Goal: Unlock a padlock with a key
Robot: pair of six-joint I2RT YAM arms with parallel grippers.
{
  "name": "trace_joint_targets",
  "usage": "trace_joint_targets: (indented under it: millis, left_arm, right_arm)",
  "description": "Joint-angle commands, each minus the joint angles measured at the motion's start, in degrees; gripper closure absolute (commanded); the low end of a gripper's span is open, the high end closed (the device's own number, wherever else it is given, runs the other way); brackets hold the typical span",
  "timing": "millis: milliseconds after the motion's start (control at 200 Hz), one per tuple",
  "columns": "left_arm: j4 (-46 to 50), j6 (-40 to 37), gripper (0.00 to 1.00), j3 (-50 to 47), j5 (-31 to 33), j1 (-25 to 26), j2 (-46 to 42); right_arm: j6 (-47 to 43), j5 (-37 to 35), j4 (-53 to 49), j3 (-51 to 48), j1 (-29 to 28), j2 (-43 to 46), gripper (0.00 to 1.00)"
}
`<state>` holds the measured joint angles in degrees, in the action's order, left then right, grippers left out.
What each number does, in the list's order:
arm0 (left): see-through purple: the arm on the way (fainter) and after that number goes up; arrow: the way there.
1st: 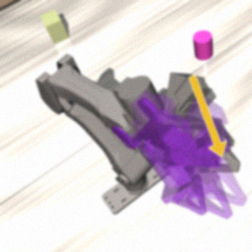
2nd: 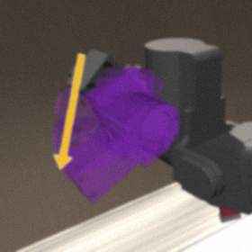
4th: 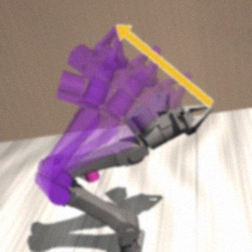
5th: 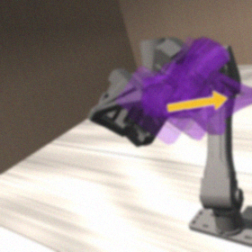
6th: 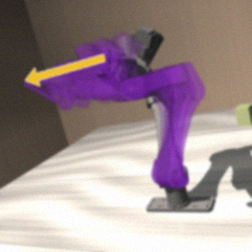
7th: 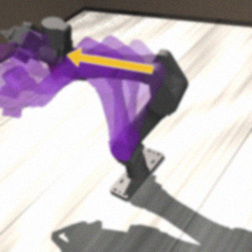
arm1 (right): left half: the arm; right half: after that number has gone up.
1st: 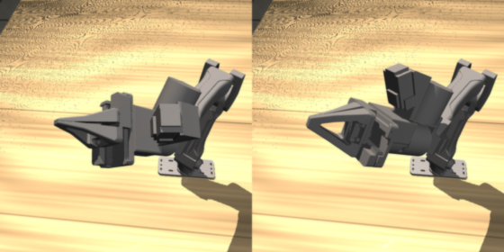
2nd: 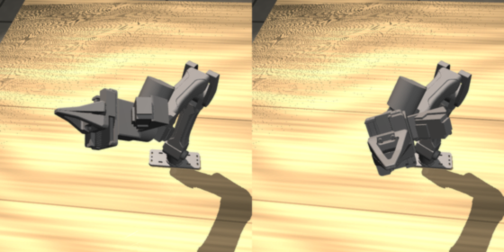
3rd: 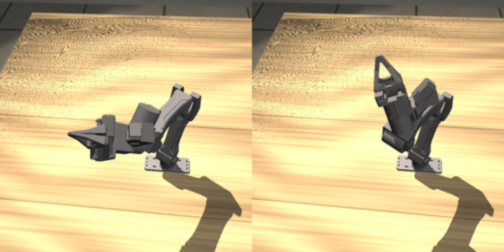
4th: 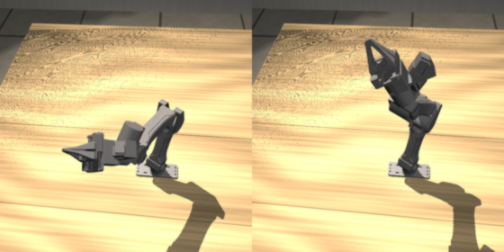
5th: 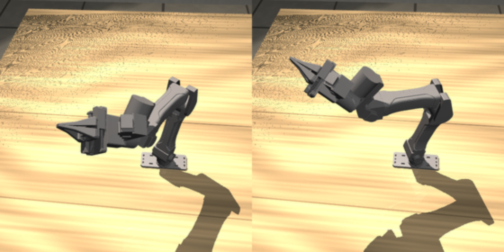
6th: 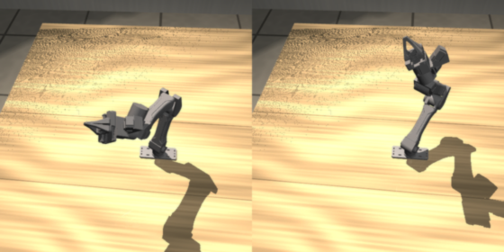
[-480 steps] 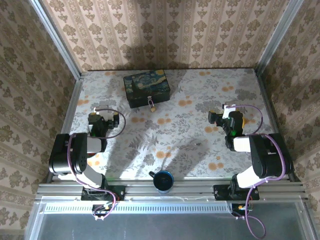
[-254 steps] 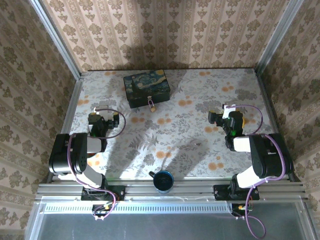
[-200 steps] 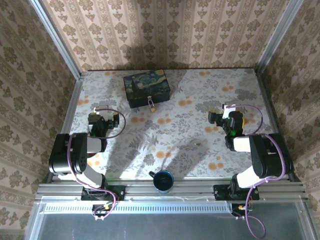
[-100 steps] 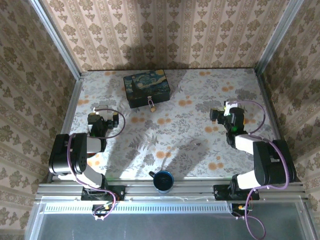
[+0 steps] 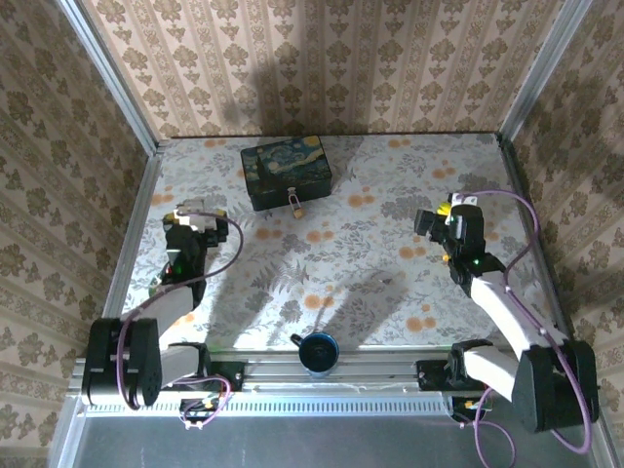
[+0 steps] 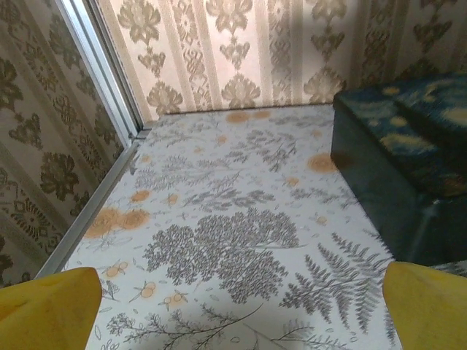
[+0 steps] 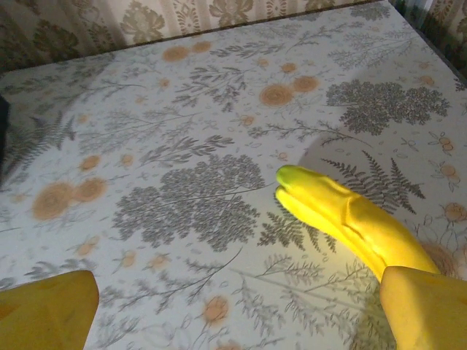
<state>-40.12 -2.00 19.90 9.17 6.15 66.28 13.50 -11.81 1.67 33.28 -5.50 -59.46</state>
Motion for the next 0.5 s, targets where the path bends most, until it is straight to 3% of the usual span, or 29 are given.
trace_joint_targets:
  millis: [0, 265, 495]
  left_arm:
    - [7.0, 3.4, 0.00, 0.0, 4.8, 2.6, -5.9]
    - [20.7, 8.0, 0.00, 0.5, 12.3, 11.0, -18.3]
    - [28.9, 13.9, 0.00, 1.5, 12.6, 13.4, -23.0]
  right_arm:
    - [5.7, -2.9, -14.1, 2.7, -2.4, 5.1, 0.00]
    - [14.9, -4.5, -26.9, 2.4, -11.3, 12.2, 0.00]
    - [22.3, -6.2, -36.6, 3.6, -19.3, 12.0, 0.04]
